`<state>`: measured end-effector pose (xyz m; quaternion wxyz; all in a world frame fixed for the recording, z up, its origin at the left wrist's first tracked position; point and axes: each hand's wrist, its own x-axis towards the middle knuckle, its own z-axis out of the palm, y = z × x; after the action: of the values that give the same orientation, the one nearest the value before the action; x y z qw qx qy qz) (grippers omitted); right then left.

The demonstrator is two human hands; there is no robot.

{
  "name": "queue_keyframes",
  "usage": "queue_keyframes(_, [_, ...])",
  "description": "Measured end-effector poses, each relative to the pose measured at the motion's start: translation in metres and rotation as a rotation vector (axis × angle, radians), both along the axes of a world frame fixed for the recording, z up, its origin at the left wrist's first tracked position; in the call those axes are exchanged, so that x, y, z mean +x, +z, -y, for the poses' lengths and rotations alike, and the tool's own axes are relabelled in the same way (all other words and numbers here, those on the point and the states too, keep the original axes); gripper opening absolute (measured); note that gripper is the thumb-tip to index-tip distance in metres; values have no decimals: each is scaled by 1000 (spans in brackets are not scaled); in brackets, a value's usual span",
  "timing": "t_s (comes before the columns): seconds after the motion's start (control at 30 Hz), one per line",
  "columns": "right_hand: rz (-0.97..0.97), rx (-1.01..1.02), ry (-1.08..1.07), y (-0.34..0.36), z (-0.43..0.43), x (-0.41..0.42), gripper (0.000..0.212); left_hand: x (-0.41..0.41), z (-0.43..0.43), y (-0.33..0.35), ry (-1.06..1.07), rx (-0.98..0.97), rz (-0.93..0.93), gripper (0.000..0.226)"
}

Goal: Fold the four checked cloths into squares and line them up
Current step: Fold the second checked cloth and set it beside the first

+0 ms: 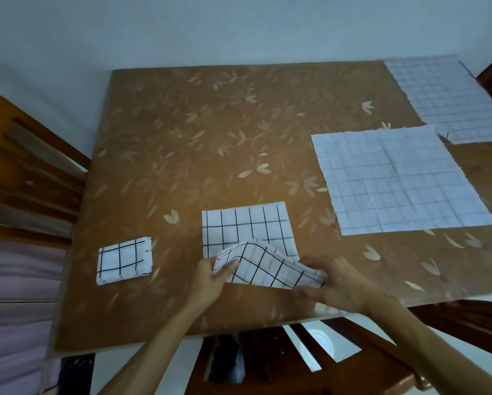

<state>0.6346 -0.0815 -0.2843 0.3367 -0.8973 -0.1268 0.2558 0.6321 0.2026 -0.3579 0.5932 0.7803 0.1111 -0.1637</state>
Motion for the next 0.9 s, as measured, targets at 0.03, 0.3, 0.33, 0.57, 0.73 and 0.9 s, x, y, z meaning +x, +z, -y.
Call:
queue_keyframes(0.03, [-106, 33, -38, 1, 1, 1, 38, 0, -4, 1, 3, -27, -18, 8])
queue_keyframes(0.3, [-271, 185, -407, -47, -3, 9, 14, 13, -28, -2, 65, 3, -154, 5])
queue_keyframes(0.33, [-240, 158, -435, -54, -6, 11, 14, 14, -29, -5, 46, 37, -140, 3])
queue_keyframes(0.57, [-221, 55, -532, -91, -18, 16, 15, 20, -43, -22, 85, 397, -21, 11])
queue_keyframes(0.73, [-172, -32, -567, -98, -28, 19, 26, 15, -42, -17, 62, 643, 10, 15])
queue_keyframes(0.9, [-135, -39, -623, -104, -33, 22, 25, 16, -43, -14, 34, 700, 3, 16])
